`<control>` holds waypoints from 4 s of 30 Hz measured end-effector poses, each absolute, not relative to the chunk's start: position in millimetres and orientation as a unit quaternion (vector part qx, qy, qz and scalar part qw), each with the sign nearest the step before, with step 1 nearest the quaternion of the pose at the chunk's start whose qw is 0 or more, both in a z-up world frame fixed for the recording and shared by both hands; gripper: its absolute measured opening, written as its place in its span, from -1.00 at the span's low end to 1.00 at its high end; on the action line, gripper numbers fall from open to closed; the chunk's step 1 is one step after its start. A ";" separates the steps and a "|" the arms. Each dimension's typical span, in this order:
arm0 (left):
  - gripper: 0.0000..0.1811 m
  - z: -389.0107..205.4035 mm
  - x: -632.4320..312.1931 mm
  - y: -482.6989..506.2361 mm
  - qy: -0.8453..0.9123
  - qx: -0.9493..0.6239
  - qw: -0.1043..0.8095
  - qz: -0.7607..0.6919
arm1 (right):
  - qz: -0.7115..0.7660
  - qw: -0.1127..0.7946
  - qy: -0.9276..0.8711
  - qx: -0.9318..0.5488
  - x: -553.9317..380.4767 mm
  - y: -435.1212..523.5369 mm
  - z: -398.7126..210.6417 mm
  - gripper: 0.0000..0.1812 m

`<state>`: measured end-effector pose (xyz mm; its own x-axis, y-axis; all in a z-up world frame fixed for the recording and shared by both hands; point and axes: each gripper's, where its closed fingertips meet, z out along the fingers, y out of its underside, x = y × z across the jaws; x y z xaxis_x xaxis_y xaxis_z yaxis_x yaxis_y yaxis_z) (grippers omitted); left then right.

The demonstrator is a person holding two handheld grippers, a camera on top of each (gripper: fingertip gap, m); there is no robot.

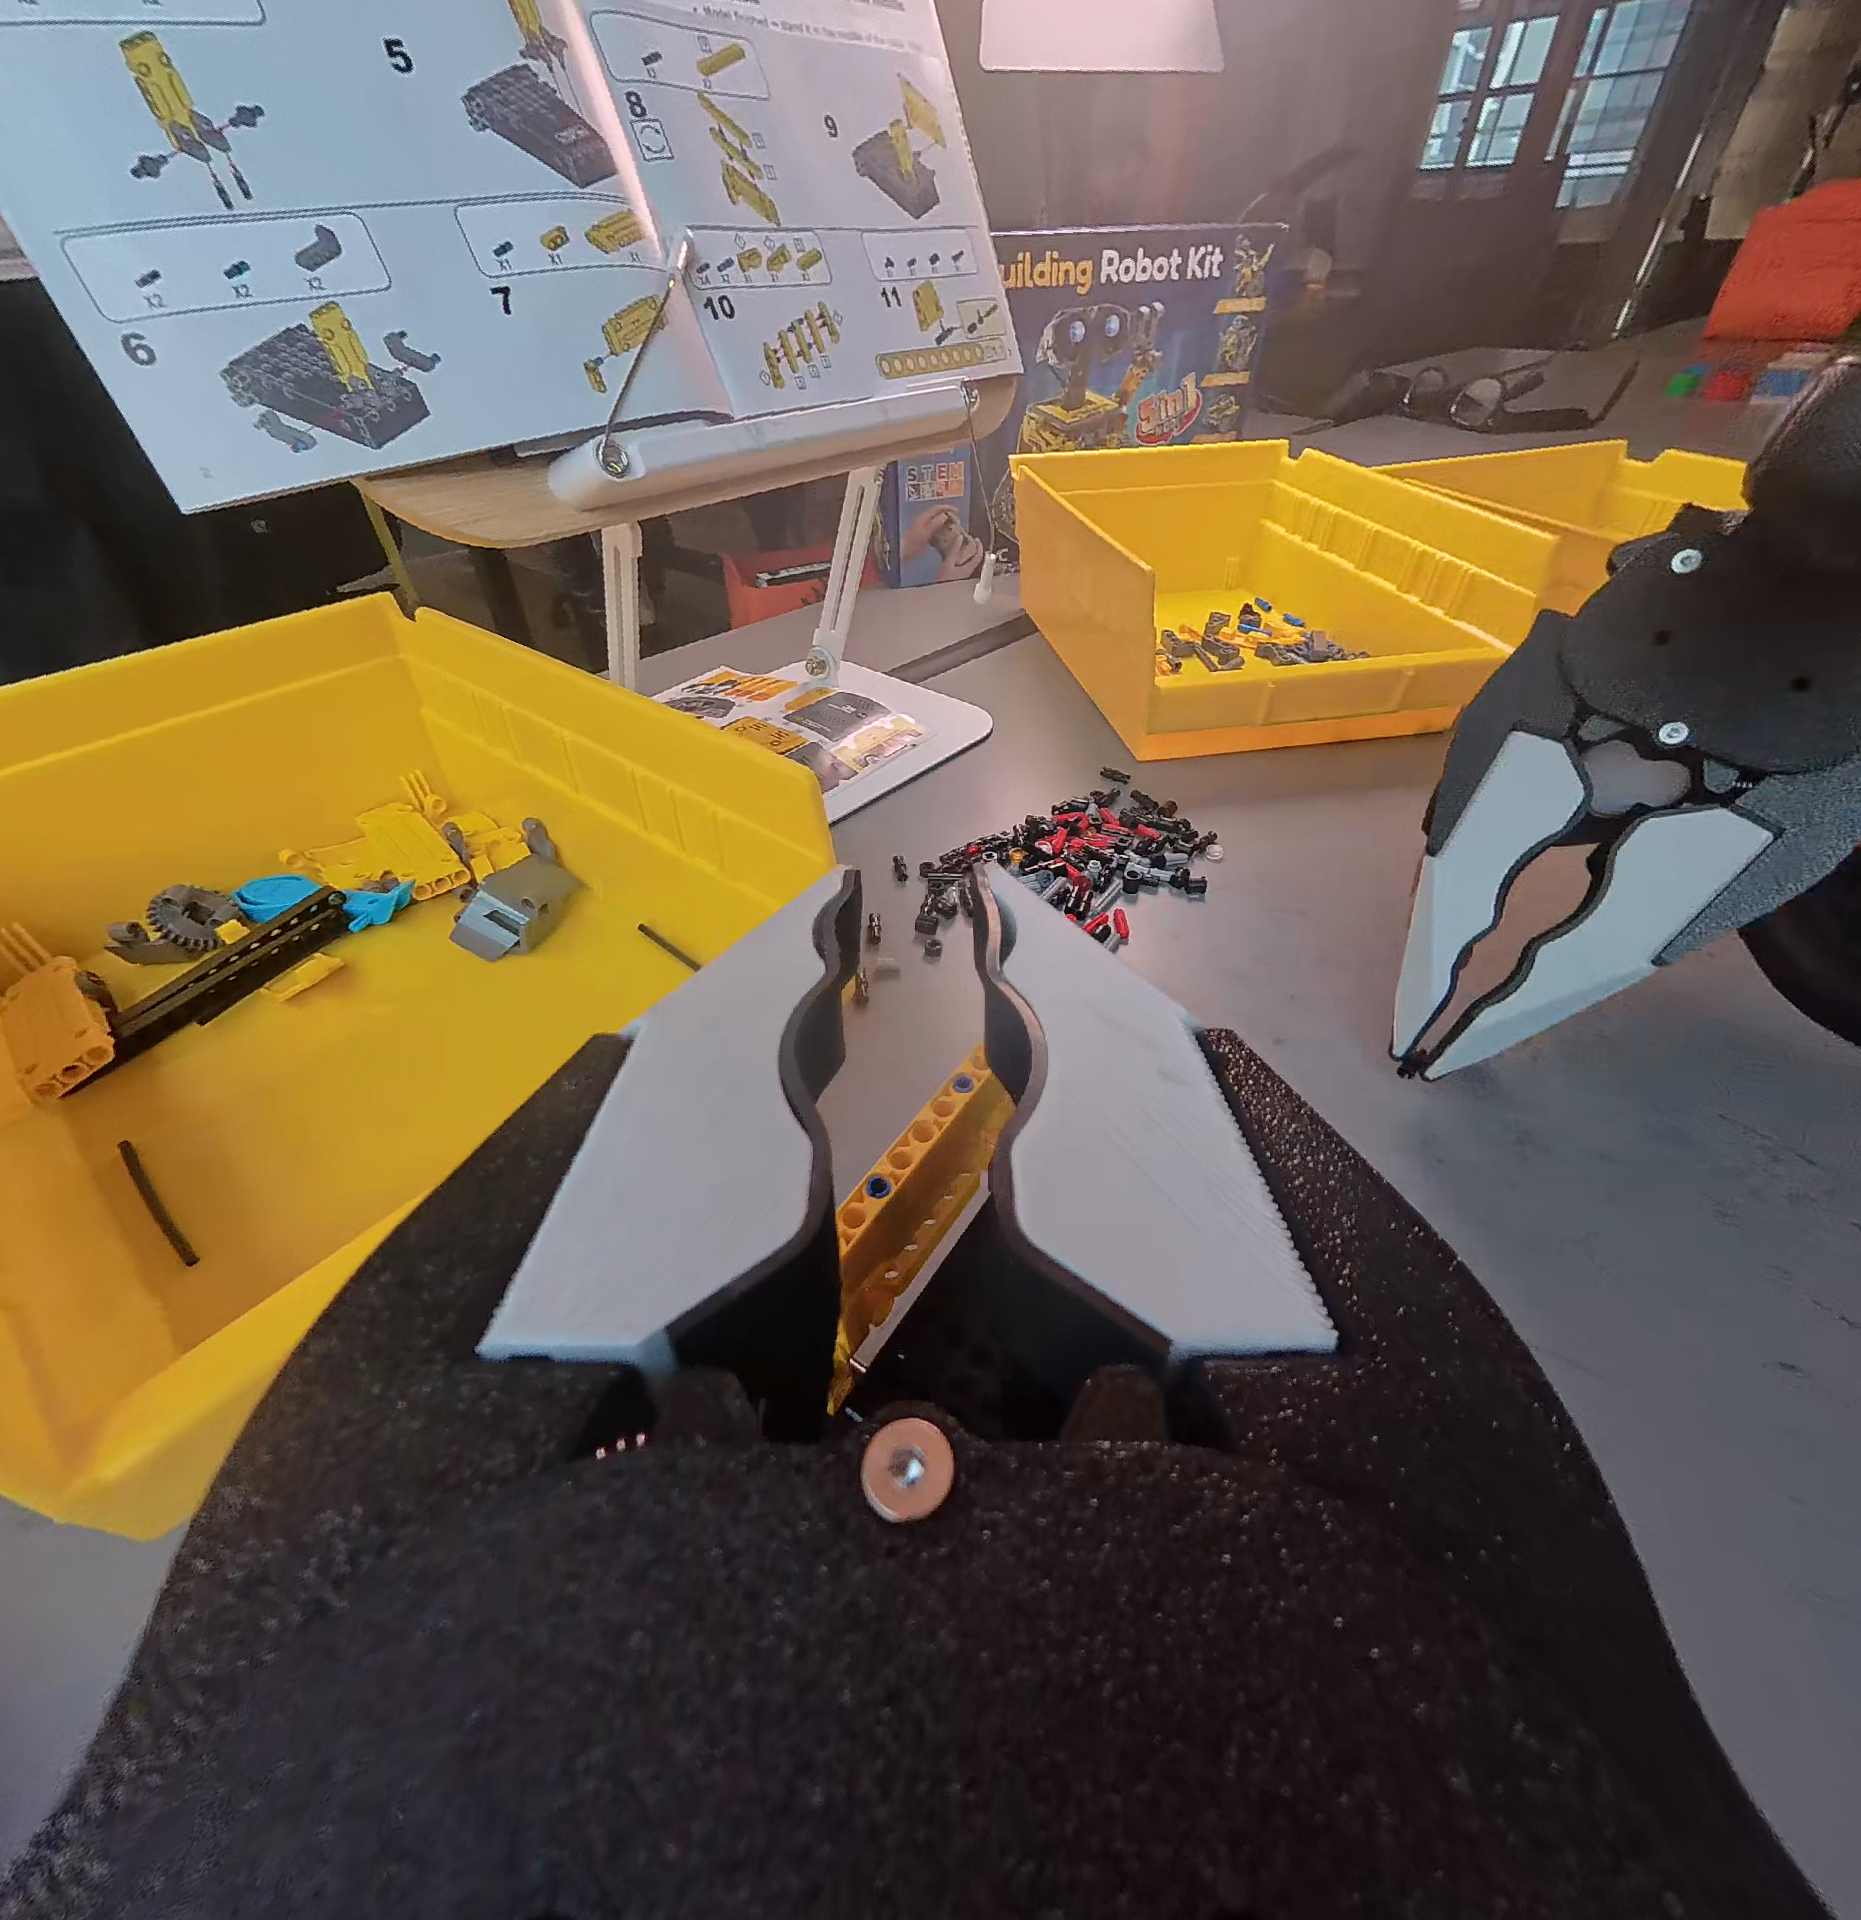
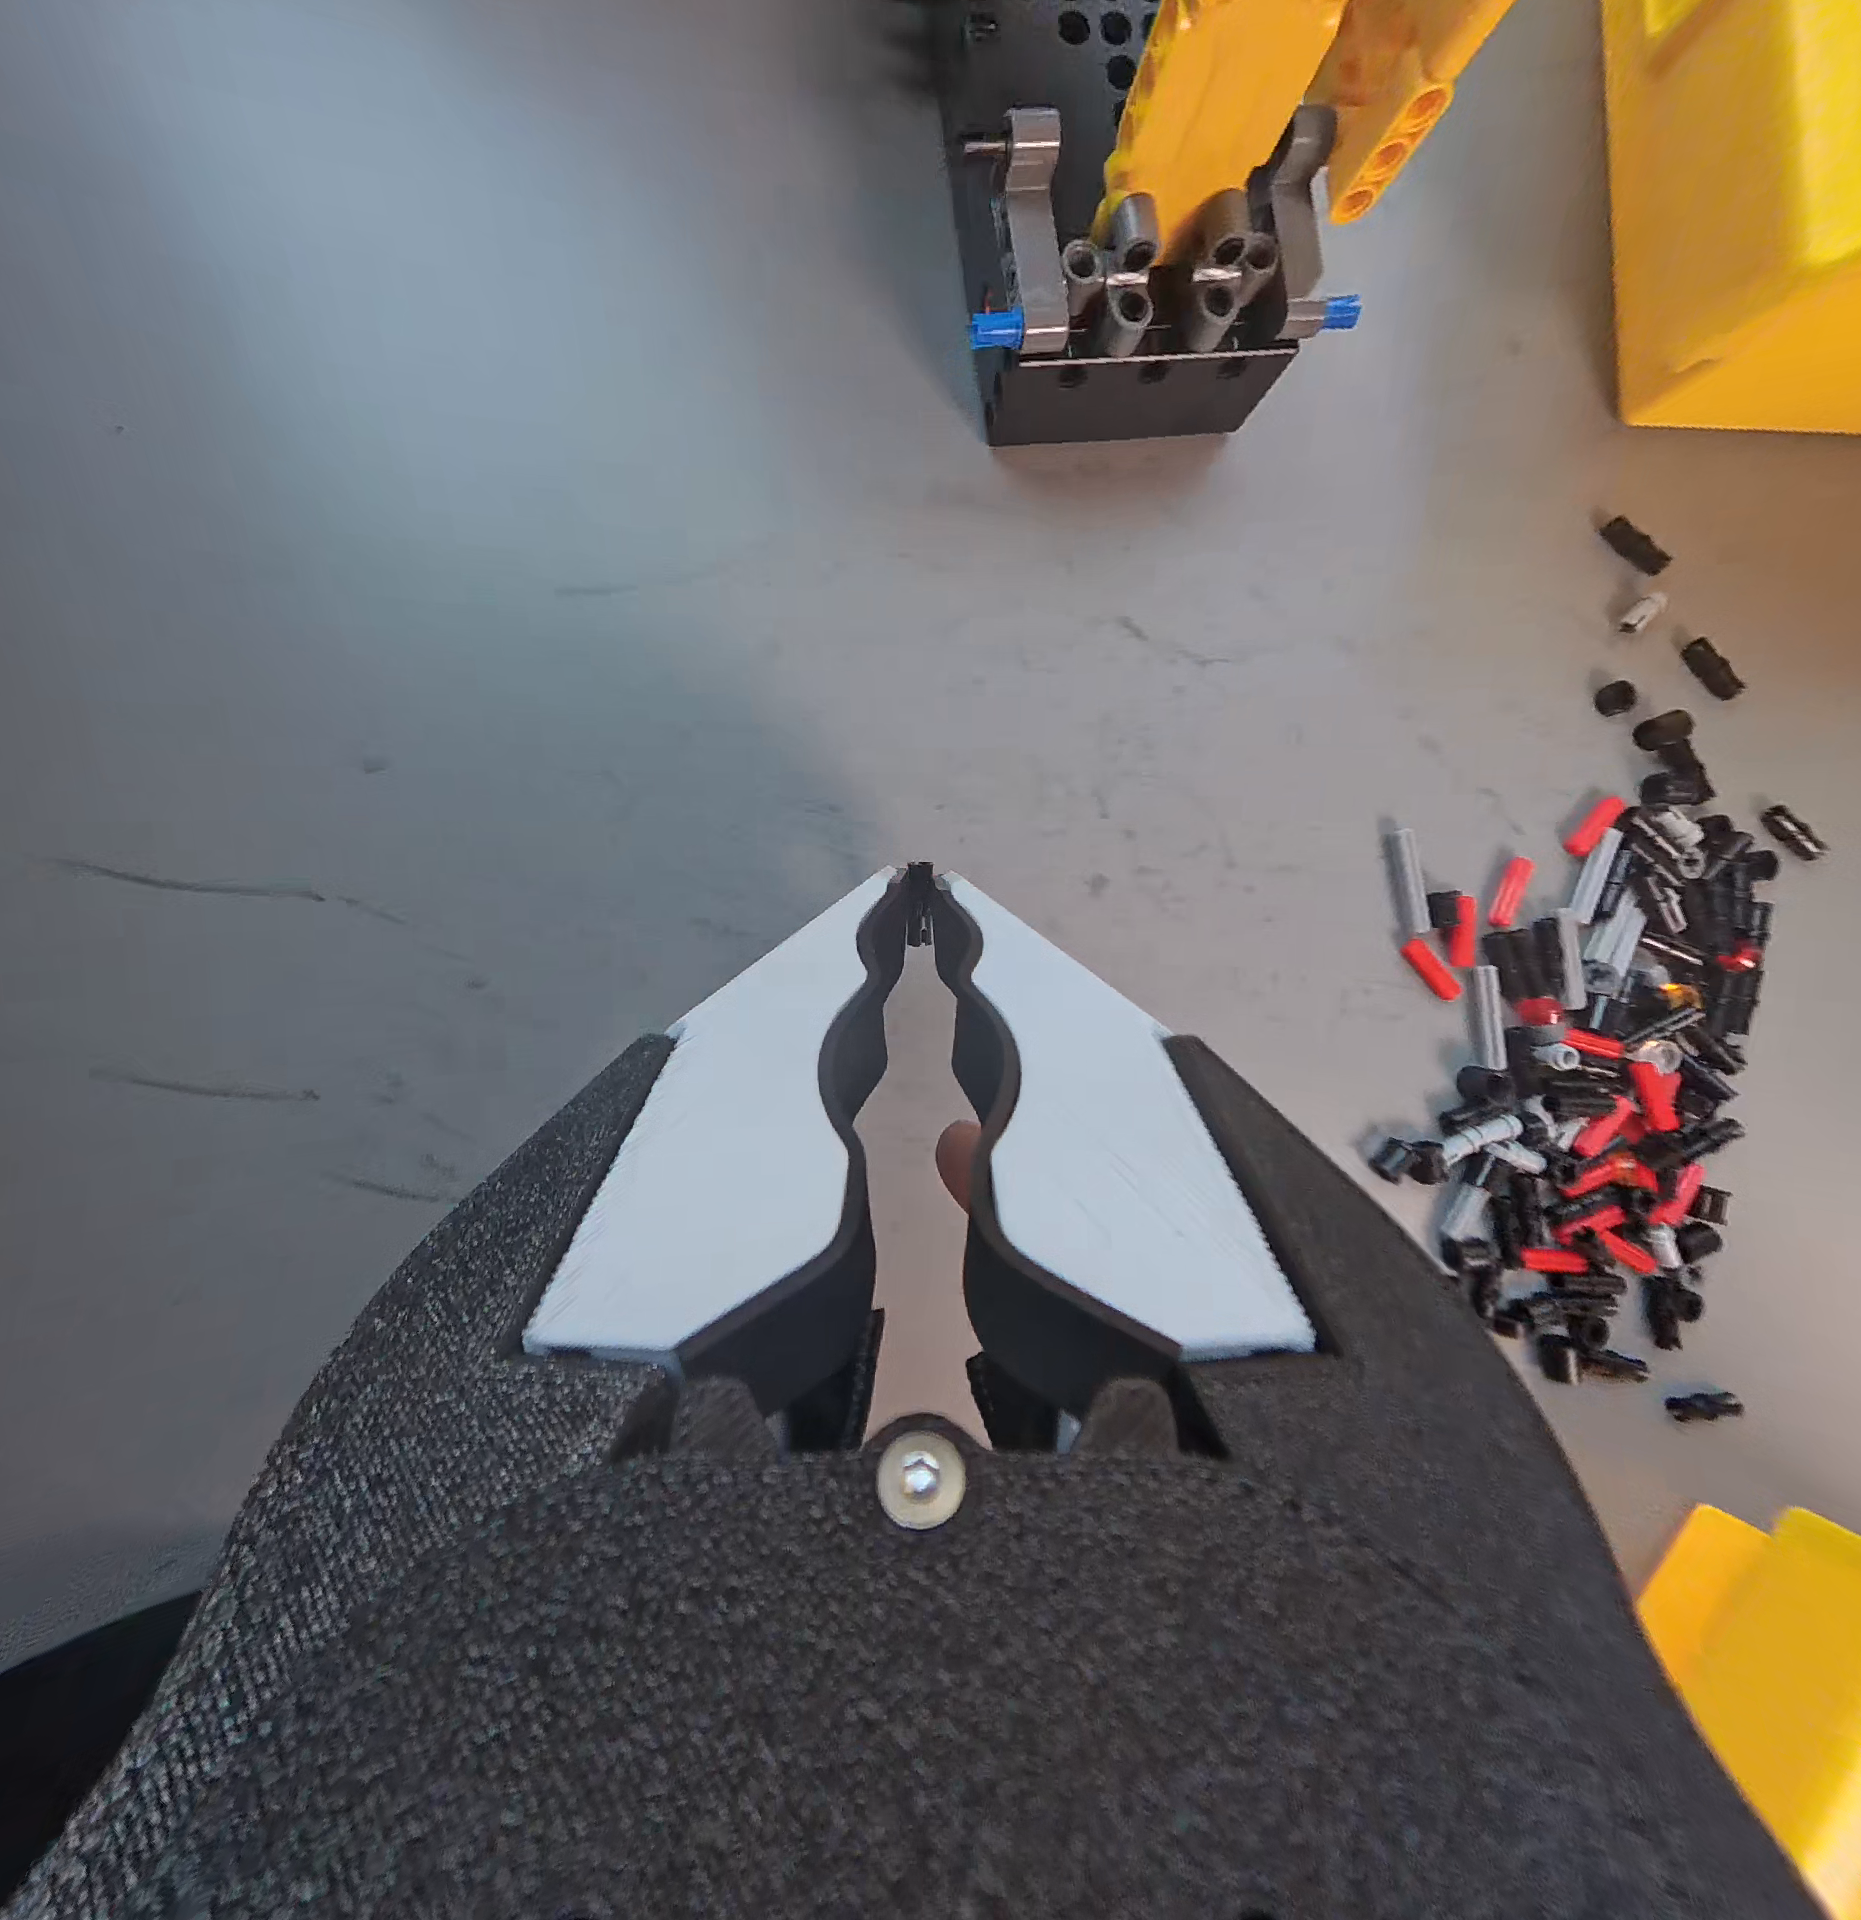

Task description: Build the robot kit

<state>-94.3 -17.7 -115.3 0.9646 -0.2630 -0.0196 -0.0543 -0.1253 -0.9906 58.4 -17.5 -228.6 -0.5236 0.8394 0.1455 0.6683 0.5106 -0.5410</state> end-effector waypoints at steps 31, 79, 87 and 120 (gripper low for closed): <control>-0.92 -189.8 -109.3 -32.1 0.283 -0.842 0.452 -0.080 | 0.270 0.326 -0.718 -0.552 82.8 42.3 -190.6 -0.75; -0.81 -127.1 -52.3 -27.8 0.129 -0.752 0.632 -0.135 | 0.122 0.136 -0.873 -0.452 4.4 106.0 -241.5 -0.89; -0.83 -132.4 -49.8 -27.4 0.135 -0.756 0.626 -0.135 | 0.140 0.133 -0.865 -0.462 5.2 104.1 -241.9 -0.95; -0.82 -140.5 -44.0 -29.5 0.152 -0.765 0.612 -0.128 | 0.195 0.204 -0.847 -0.450 35.5 41.6 -198.6 -0.81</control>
<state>-44.0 -29.5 -140.5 0.9208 -0.3899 0.0102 -0.0757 -0.2043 -0.9760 35.5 41.6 -198.6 -0.5117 0.8423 0.1693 0.6836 0.5185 -0.5137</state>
